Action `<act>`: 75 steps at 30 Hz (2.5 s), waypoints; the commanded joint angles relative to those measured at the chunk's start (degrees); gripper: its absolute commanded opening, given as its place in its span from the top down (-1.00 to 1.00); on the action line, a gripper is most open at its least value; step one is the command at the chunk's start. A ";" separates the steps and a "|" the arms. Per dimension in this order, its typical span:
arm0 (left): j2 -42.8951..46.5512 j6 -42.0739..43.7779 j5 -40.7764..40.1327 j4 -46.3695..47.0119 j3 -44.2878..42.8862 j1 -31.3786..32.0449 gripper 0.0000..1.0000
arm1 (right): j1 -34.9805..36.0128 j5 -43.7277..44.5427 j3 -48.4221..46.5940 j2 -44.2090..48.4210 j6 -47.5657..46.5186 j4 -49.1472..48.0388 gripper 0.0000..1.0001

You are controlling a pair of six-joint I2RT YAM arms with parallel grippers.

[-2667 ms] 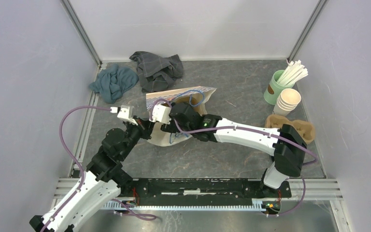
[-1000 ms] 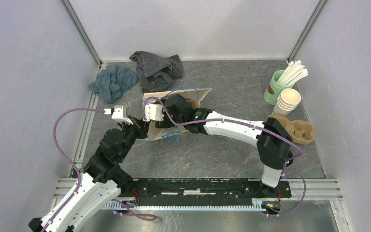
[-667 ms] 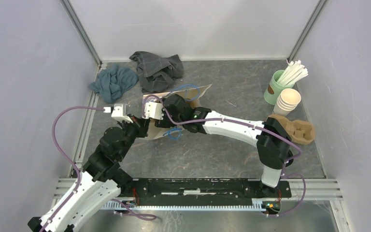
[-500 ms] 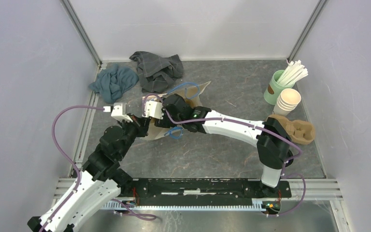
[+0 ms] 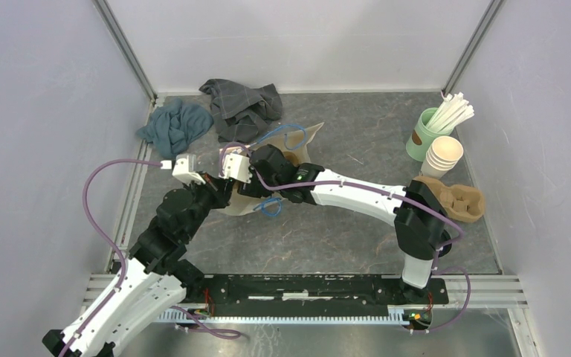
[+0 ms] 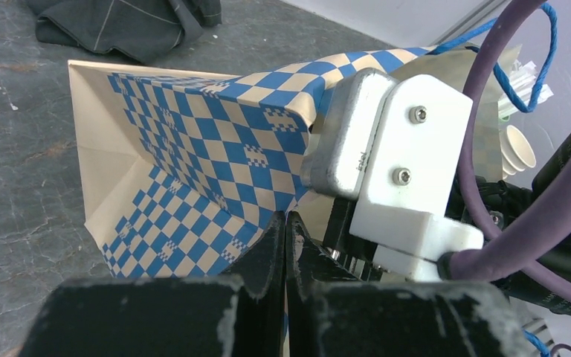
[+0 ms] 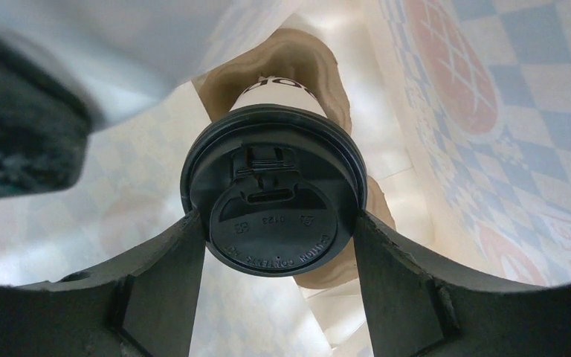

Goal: Pack the takeout coffee

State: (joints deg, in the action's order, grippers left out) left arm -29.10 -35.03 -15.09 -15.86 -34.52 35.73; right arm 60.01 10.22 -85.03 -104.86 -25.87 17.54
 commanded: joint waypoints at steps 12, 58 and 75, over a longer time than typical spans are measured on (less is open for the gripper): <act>0.78 -4.53 6.65 1.53 -2.69 0.62 0.96 | -0.44 3.02 -0.30 -2.58 5.31 -0.12 0.23; -2.94 -6.31 -8.65 -18.36 -9.60 0.57 0.34 | 0.25 -7.84 -21.99 -15.22 17.42 30.56 0.11; -3.12 -5.10 -10.74 -21.84 -12.34 0.57 -0.06 | 0.72 -9.46 -5.53 1.52 25.78 11.07 -0.76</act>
State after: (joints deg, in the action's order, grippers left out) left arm -32.14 -39.83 -23.73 -36.14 -44.14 36.12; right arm 60.12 1.04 -92.38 -105.91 -2.55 35.46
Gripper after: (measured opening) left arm 0.554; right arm 0.842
